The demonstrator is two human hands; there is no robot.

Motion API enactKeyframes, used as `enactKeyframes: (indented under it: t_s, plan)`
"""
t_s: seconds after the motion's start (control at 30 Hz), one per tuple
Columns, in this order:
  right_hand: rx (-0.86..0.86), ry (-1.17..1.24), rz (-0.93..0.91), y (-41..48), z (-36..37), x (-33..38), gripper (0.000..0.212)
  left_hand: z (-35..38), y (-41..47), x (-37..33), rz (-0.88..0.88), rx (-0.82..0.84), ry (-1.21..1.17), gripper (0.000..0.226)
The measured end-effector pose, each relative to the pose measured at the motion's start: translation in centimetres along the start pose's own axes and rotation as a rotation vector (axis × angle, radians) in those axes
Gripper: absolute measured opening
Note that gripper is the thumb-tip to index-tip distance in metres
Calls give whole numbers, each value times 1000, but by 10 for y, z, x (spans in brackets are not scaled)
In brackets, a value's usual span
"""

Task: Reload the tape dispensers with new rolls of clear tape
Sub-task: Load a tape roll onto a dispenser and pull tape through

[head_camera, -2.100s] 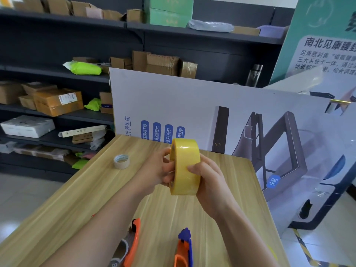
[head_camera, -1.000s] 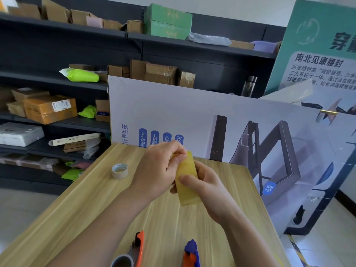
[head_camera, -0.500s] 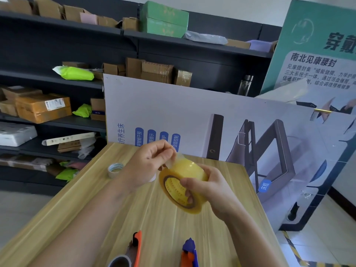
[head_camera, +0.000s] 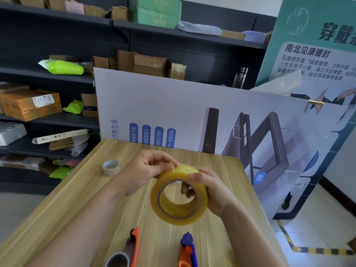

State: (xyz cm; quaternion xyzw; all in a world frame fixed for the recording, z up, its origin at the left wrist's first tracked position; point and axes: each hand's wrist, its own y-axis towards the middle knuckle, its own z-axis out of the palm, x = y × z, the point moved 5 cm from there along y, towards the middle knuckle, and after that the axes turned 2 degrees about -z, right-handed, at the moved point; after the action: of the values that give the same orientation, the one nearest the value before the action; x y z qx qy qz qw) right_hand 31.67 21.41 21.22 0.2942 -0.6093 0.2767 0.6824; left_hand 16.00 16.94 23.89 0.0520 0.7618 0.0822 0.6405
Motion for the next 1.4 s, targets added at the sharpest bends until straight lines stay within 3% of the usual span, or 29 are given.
enactKeyframes:
  t_s: [0.2,0.3,0.4,0.53,0.8,0.9,1.0,1.1,1.13,1.2,1.3,1.37,1.4]
  plan:
    - [-532,-359,24,-1,-14,-27,31,5,6,42,-205,-359,115,16]
    - [-629,-574,-11,-7,-4,-35,28,11,5,57,-260,-452,109,16]
    - [-651,-698,2,-12,-1,-47,50,21,3,63,-260,-484,95,15]
    - [-544,-630,37,-13,-1,-61,27,31,3,76,-319,-378,65,14]
    - [-524,-698,25,-19,-9,-84,26,41,-2,105,-445,-103,-160,22]
    - [-472,-851,63,-20,-12,-96,24,50,-8,123,-504,-75,-218,21]
    - [-399,-1028,82,-22,-10,-112,25,60,-13,146,-561,-87,-127,38]
    - [-297,-945,153,-27,-15,-135,28,65,-19,174,-631,-114,-126,42]
    - [-297,-854,182,-29,-20,-142,26,64,-23,184,-664,-119,-135,42]
    - [-453,-672,199,-38,-37,-151,21,62,-32,203,-741,-111,-142,39]
    - [-746,-711,312,-56,-66,-173,26,61,-48,229,-863,-22,-142,39]
    - [-709,-795,521,-63,-74,-200,14,65,-58,242,-927,81,-113,43]
    - [-638,-804,637,-66,-73,-215,18,68,-62,246,-946,133,-86,42]
